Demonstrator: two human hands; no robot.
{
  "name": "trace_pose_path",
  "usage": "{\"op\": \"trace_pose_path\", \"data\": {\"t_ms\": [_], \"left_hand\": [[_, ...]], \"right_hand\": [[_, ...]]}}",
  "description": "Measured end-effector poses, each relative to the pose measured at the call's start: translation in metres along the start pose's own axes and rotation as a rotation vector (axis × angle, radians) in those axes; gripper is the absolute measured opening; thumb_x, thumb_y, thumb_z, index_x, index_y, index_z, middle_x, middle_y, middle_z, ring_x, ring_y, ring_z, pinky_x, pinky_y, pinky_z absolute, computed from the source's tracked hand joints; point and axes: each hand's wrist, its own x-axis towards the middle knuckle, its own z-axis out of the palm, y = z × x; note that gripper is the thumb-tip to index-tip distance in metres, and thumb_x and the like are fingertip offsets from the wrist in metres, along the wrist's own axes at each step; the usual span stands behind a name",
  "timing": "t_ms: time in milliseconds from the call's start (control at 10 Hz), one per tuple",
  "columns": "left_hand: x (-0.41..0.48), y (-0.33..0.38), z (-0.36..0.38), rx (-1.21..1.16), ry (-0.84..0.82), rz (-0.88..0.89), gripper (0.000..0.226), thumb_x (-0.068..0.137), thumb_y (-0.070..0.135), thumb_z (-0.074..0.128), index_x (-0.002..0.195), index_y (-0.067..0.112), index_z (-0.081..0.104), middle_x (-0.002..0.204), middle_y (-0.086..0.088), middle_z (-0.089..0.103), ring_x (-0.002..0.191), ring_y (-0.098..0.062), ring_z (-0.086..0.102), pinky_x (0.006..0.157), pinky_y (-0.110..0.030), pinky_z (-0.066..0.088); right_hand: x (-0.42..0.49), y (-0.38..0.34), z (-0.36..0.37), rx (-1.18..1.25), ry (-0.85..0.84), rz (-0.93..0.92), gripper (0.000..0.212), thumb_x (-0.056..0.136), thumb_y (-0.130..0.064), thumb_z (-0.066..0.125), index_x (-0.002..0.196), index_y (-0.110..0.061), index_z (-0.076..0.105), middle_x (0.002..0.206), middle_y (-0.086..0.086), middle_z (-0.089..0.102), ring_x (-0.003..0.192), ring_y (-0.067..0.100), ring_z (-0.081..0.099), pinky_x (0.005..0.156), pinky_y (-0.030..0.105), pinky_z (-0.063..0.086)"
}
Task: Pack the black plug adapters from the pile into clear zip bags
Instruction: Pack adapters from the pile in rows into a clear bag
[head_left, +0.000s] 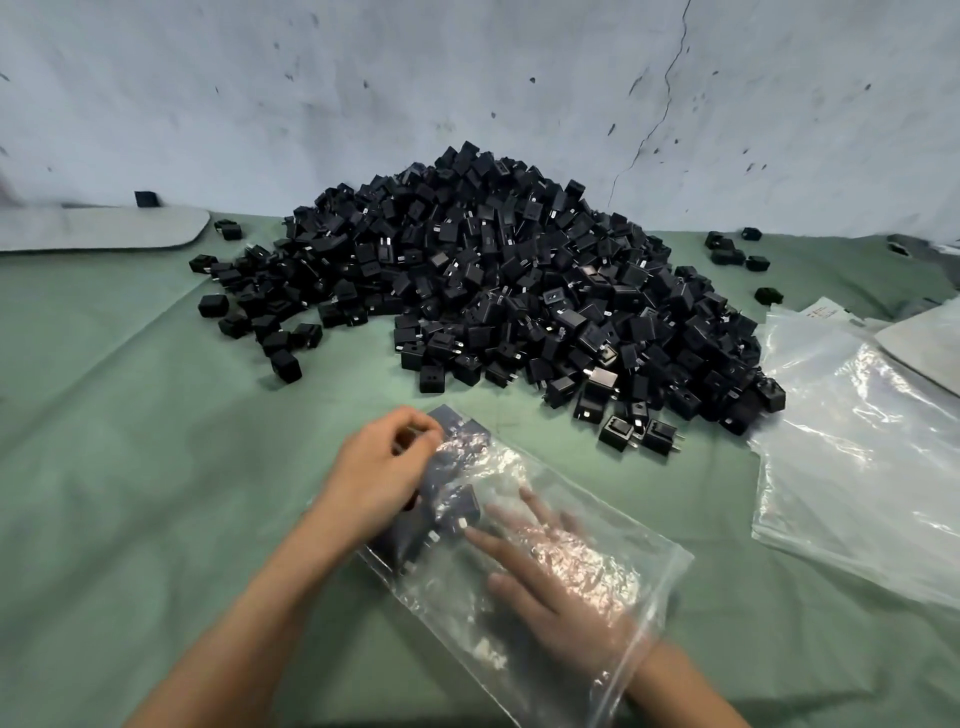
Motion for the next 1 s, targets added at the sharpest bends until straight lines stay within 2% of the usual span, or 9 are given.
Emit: {"op": "trace_pose_path", "data": {"t_ms": [100,200,300,500,600,700,800,900,1000], "left_hand": [[0.013,-0.016,-0.010,-0.195,0.025,-0.216,0.021,0.095,0.007,0.049,0.088,0.021,0.065,0.077,-0.004,0.053,0.066,-0.016,0.050,0.054,-0.031,0.055],[0.015,-0.023,-0.014,-0.267,0.059,-0.275,0.025,0.089,0.001,0.049,0.090,0.020,0.065,0.075,-0.005,0.053,0.062,-0.015,0.052,0.047,-0.027,0.052],[0.012,-0.024,-0.011,-0.320,0.013,-0.269,0.028,0.088,-0.001,0.048,0.089,0.019,0.066,0.075,-0.005,0.056,0.057,-0.011,0.053,0.045,-0.024,0.049],[0.012,-0.027,-0.002,-0.337,-0.036,-0.247,0.034,0.077,-0.006,0.044,0.092,0.017,0.064,0.090,-0.001,0.061,0.081,-0.015,0.053,0.067,-0.026,0.044],[0.010,-0.022,0.001,-0.352,-0.060,-0.238,0.039,0.052,0.008,0.044,0.087,0.016,0.060,0.092,-0.002,0.060,0.087,-0.016,0.050,0.075,-0.030,0.038],[0.007,-0.022,0.004,-0.381,-0.098,-0.228,0.042,0.048,0.009,0.042,0.086,0.015,0.058,0.097,-0.006,0.059,0.087,-0.020,0.046,0.080,-0.035,0.035],[0.004,-0.023,-0.003,-0.363,-0.128,-0.163,0.032,0.059,0.007,0.049,0.089,0.016,0.058,0.097,-0.003,0.062,0.089,-0.019,0.050,0.082,-0.034,0.039],[0.000,-0.027,-0.017,-0.302,-0.177,0.001,0.029,0.083,-0.003,0.065,0.102,0.019,0.058,0.102,0.001,0.070,0.092,-0.009,0.062,0.080,-0.018,0.047],[-0.011,-0.023,-0.022,-0.343,-0.265,0.113,0.037,0.076,0.009,0.073,0.110,0.018,0.061,0.111,0.000,0.069,0.102,-0.009,0.065,0.086,-0.017,0.048]], "right_hand": [[0.013,-0.004,0.004,-0.100,0.025,-0.018,0.055,0.089,-0.071,0.007,0.138,-0.056,0.027,0.150,-0.034,0.010,0.144,0.000,-0.011,0.115,0.040,-0.017],[0.023,-0.002,0.003,-0.062,0.067,-0.010,0.055,0.090,-0.069,0.011,0.136,-0.051,0.037,0.147,-0.038,0.018,0.144,-0.001,-0.005,0.113,0.038,-0.018],[0.031,0.004,0.000,-0.100,0.105,0.010,0.043,0.093,-0.068,0.012,0.132,-0.062,0.027,0.142,-0.048,0.015,0.143,-0.002,-0.001,0.114,0.036,-0.010],[0.044,0.011,0.002,-0.050,0.037,-0.005,0.033,0.095,-0.063,0.018,0.124,-0.067,0.032,0.142,-0.040,0.028,0.146,0.003,0.000,0.113,0.058,-0.007],[0.046,0.005,-0.008,-0.087,-0.005,-0.041,0.039,0.093,-0.062,0.019,0.127,-0.056,0.036,0.141,-0.045,0.023,0.143,-0.004,-0.008,0.112,0.051,-0.016],[0.046,-0.004,-0.019,-0.100,-0.046,-0.073,0.041,0.093,-0.055,0.021,0.129,-0.050,0.040,0.143,-0.039,0.025,0.142,-0.005,-0.013,0.111,0.042,-0.022],[0.023,-0.004,-0.027,-0.096,0.063,-0.081,0.043,0.095,-0.046,0.033,0.137,-0.039,0.044,0.147,-0.028,0.029,0.145,0.003,-0.005,0.115,0.039,-0.018],[-0.003,-0.004,-0.031,-0.165,0.073,-0.135,0.048,0.093,-0.041,0.044,0.136,-0.019,0.042,0.147,-0.012,0.038,0.145,0.020,0.018,0.120,0.044,-0.002],[-0.048,-0.008,-0.052,0.722,0.104,-0.366,0.013,0.091,-0.009,0.059,0.097,0.002,0.059,0.108,0.021,0.061,0.100,0.032,0.059,0.091,0.013,0.046]]}}
